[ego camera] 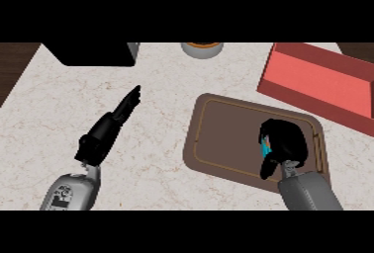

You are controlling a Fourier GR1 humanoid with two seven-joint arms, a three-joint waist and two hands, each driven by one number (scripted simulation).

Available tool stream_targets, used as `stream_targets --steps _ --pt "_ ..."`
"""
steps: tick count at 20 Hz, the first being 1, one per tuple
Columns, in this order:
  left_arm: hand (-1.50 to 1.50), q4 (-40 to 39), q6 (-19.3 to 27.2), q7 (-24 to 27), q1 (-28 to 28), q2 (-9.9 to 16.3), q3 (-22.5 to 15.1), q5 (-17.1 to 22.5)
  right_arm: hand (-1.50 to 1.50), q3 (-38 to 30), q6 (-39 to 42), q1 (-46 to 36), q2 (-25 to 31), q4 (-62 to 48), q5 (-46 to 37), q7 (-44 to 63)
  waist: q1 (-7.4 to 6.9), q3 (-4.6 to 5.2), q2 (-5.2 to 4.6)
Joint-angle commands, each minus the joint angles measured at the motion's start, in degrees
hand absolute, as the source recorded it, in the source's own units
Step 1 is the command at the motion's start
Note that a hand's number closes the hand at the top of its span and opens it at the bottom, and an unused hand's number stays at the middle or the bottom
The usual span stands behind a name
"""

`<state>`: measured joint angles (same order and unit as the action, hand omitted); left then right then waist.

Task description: Pick the cupcake from the tray and place it in the cardboard box

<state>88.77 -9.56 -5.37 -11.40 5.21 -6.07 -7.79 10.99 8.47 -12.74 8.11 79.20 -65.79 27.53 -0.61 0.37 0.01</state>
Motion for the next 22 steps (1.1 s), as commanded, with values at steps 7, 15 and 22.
stream_targets --steps 7,15,22 --pt "0.0 0.93 0.11 -0.02 -0.12 -0.14 0.5 -0.43 1.5 0.46 -5.54 -7.42 -1.68 4.87 -11.08 10.62 0.62 -0.35 0.16" --pt "0.0 0.52 1.06 -0.27 1.04 -1.37 -0.22 -1.62 1.5 3.41 7.9 -9.27 -4.31 26.85 -9.5 14.65 0.83 -0.35 0.24" --pt "0.0 -0.17 -1.67 1.16 0.55 0.52 2.76 1.2 1.5 2.7 12.63 -12.36 -6.79 38.99 -13.15 21.87 0.77 -0.35 0.1"
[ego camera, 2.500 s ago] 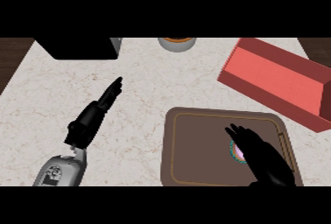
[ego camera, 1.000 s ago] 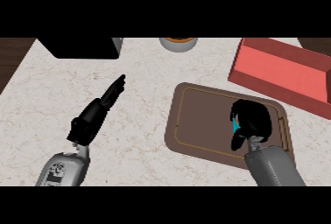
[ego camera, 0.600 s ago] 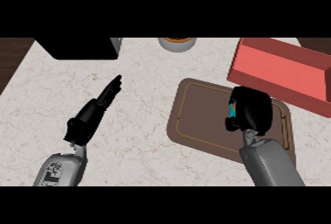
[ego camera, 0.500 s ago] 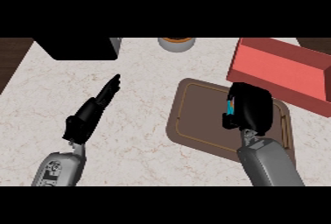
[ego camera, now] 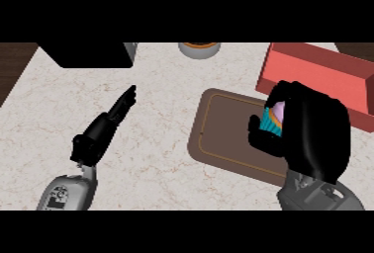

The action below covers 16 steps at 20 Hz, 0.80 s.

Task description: Pick the cupcake from the tray and place it in the cardboard box

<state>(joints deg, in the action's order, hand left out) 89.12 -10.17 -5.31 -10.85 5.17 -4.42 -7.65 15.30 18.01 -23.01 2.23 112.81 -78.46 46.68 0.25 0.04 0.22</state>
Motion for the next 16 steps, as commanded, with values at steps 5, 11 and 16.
stream_targets --steps 5,11,16 --pt "0.0 -3.15 -1.16 1.66 -1.69 0.36 1.28 0.0 1.5 -6.28 4.61 -4.92 -0.11 6.26 -0.47 3.91 -0.09 -0.02 -0.18" --pt "0.0 2.79 -1.85 -3.22 -0.62 0.79 1.12 0.36 1.5 -15.38 9.14 -13.1 4.28 3.14 2.77 3.05 -0.3 -0.02 -0.11" --pt "0.0 1.56 -2.07 -0.14 2.15 -0.13 -0.18 -0.47 1.5 -22.45 -0.46 -14.81 7.47 -8.48 7.36 -3.22 -0.54 -0.04 -0.22"
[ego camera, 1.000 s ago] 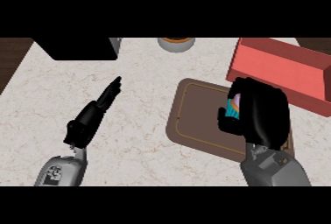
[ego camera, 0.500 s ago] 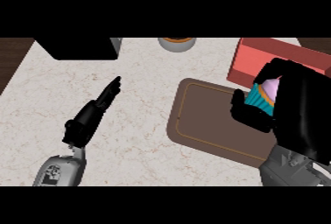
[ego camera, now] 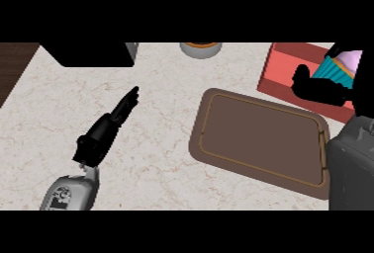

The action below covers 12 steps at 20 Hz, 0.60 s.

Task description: Pick the cupcake from the tray and place it in the cardboard box

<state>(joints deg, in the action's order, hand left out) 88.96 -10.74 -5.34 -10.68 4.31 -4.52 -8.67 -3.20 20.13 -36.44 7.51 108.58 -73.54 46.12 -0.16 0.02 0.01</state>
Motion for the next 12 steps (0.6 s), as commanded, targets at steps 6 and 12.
stream_targets --steps 6,12 --pt "0.0 -2.57 0.52 0.42 -3.15 -0.18 1.15 -0.92 1.5 -9.29 -14.18 -4.67 5.13 -19.34 4.44 -8.54 -0.2 -0.02 -0.21" --pt "0.0 -2.83 1.79 1.91 -1.23 -2.39 -0.99 -2.47 1.5 -12.13 -16.34 -7.25 10.99 -29.68 4.2 -11.29 -0.18 -0.02 -0.22"
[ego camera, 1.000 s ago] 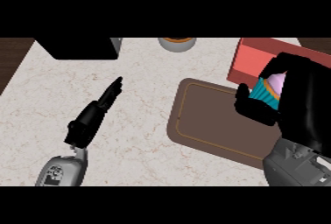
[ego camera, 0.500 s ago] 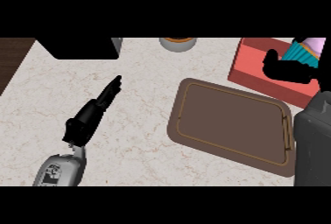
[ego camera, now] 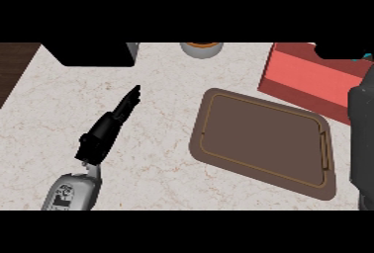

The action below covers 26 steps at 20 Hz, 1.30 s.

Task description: Pick the cupcake from the tray and place it in the cardboard box

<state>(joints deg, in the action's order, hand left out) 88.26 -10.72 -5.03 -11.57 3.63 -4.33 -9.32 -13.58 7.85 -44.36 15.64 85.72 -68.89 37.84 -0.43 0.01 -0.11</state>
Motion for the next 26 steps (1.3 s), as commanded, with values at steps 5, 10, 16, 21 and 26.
stream_targets --steps 5,10,16,21,26 --pt "0.0 2.73 -0.14 -1.4 1.45 -0.36 -0.68 -0.32 1.5 -1.06 -9.38 -3.02 4.02 -19.79 -1.24 -6.24 -0.46 -0.02 -0.07" --pt "0.0 -2.66 0.55 1.77 -0.75 -0.62 0.59 -0.81 1.5 -4.14 -14.98 -4.27 8.14 -32.03 0.1 -12.25 -0.29 -0.03 -0.24" --pt "0.0 -0.85 -1.37 1.1 -0.59 0.18 0.58 0.37 -1.5 -11.25 -21.41 -5.29 5.68 -42.1 6.2 -10.9 -0.91 -0.1 -0.48" --pt "0.0 -3.03 -0.31 2.0 -1.44 -1.02 -0.19 -0.95 -1.5 -14.82 -25.93 -6.12 6.48 -51.35 12.11 -19.98 -0.72 -0.09 -0.46" --pt "0.0 0.9 -1.08 2.61 2.9 -0.77 -0.95 -0.33 -1.5 -19.18 -32.35 -8.06 5.9 -51.99 18.43 -27.33 -1.37 -0.13 -0.42"
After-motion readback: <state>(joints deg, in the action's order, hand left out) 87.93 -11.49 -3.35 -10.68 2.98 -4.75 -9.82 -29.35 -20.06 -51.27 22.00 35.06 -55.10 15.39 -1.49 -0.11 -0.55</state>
